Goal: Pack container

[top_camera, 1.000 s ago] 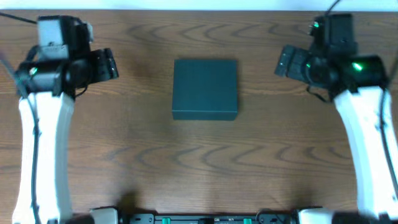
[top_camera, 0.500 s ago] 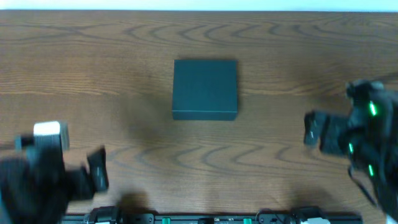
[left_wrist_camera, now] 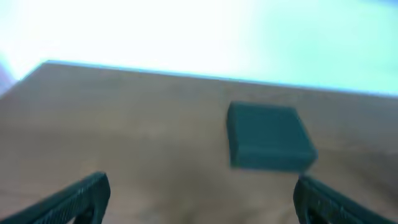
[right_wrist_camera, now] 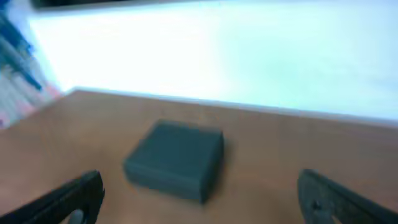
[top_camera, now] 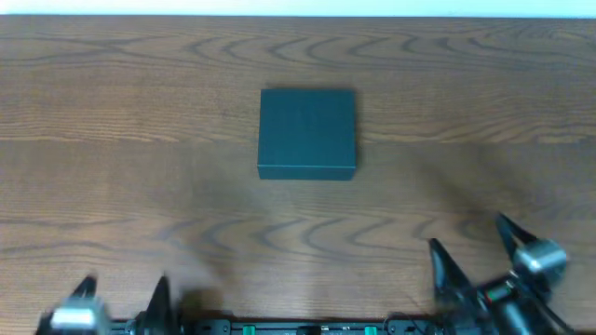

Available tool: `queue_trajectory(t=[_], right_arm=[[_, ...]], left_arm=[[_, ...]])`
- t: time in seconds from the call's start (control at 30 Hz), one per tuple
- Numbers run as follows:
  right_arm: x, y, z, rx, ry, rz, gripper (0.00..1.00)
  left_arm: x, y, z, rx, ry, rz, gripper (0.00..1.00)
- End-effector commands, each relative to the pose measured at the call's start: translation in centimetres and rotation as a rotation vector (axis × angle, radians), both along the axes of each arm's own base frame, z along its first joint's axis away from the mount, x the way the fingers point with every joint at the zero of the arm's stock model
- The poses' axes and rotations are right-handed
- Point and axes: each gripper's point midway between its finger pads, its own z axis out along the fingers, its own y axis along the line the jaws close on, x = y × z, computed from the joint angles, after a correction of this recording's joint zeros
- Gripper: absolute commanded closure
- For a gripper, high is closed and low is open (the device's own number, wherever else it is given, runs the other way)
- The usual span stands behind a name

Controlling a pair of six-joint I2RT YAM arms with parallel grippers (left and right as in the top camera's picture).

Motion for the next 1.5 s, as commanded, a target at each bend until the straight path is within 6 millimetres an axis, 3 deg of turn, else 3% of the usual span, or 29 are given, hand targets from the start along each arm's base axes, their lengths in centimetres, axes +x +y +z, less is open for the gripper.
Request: queue_trajectory(t=[0.0,0.2,0.27,0.37,0.47,0.57,0.73,0.8,1.23,1.33,1.47], right_arm=[[3.0,2.2,-4.0,-0.034,0.006,0.106,0.01],[7.3,2.8,-8.6,-0.019,-0.069,0.099,0.01],[8.0,2.9,-11.0,0.0,-0.04,0.098,0.01],[8.6,2.9,-14.1,-0.002,-0.012,0.093,0.01],[9.0,2.9,-16.2,0.0,-0.017,0.093,0.01],[9.1,2.7,-19.6,0.046,0.064,0.07,0.01],[8.8,2.4,-21.5,0.091,0.171,0.044,0.01],[8.6,2.4,-22.5,0.085,0.216,0.041,0.01],[8.6,2.4,-22.5,0.085,0.212,0.041,0.01],[8.6,2.3,-22.2,0.087,0.203,0.039,0.01],[8.8,1.1,-19.6,0.105,0.082,-0.005,0.01]], left_arm=[[5.1,-1.7,-4.5,-0.047,0.076,-0.115,0.05],[13.8,-2.2,-9.5,-0.271,-0.009,-0.133,0.05],[15.5,-2.0,-13.2,-0.274,0.013,-0.12,0.05],[15.9,-1.5,-18.1,-0.279,0.105,-0.081,0.05],[16.1,-0.7,-20.6,-0.269,0.136,-0.027,0.05],[16.0,1.1,-23.4,-0.24,0.181,0.08,0.04],[13.4,3.7,-29.5,-0.177,0.376,0.254,0.05],[13.2,4.9,-29.8,-0.109,0.384,0.299,0.05],[13.2,4.9,-29.8,-0.109,0.387,0.299,0.04],[13.6,4.9,-28.3,-0.114,0.314,0.292,0.05],[14.2,4.9,-24.6,-0.128,0.136,0.282,0.05]])
